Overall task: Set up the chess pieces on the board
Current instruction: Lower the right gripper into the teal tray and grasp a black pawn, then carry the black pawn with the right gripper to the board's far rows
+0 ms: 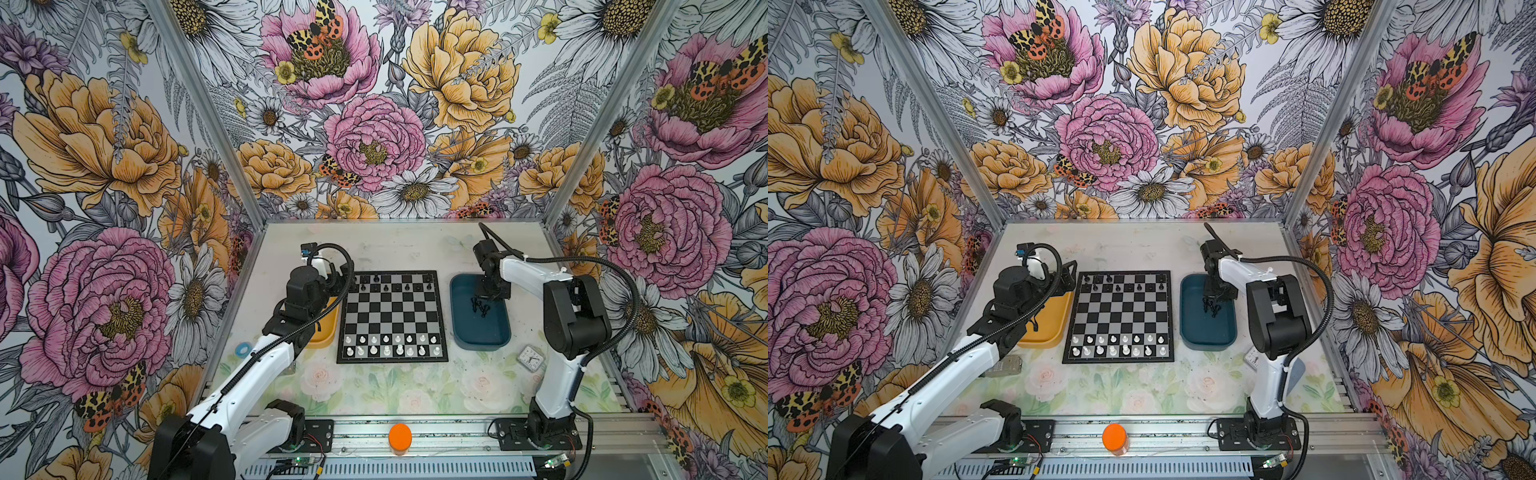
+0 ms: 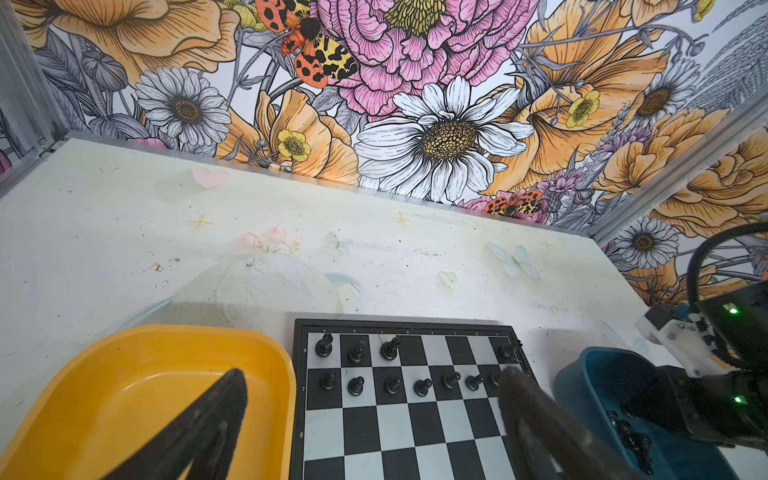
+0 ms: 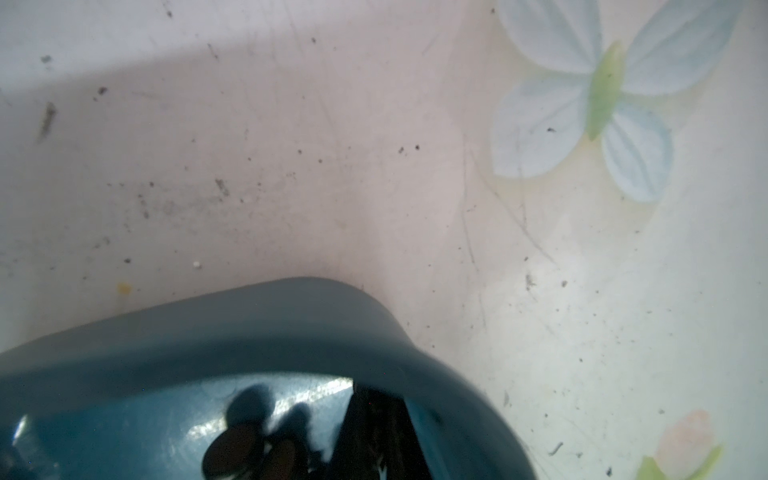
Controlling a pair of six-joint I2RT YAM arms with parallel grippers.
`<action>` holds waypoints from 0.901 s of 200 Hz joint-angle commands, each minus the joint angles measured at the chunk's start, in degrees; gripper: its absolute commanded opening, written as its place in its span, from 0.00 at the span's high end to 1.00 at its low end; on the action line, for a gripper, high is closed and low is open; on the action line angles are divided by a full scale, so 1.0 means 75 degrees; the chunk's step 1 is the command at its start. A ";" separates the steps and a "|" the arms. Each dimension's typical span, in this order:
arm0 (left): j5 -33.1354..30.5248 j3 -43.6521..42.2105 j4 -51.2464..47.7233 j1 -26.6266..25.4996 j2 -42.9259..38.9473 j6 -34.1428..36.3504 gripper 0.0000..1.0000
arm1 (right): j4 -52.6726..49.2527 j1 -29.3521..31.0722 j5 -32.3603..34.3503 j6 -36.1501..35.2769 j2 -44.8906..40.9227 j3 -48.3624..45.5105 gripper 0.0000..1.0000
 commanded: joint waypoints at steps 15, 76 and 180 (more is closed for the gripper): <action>0.0121 0.0039 0.0029 0.0062 0.0041 0.0057 0.05 | 0.0056 0.0057 -0.0223 -0.0101 -0.0496 0.0139 1.00; 0.0074 -0.0001 0.0050 0.0074 -0.0005 0.0076 0.04 | -0.0527 0.0709 -0.0179 -0.0096 -0.0917 0.1100 1.00; -0.0008 -0.0116 -0.0016 0.0103 -0.0270 0.0121 0.04 | -0.0945 0.2401 -0.0969 -0.0289 0.0853 0.4376 1.00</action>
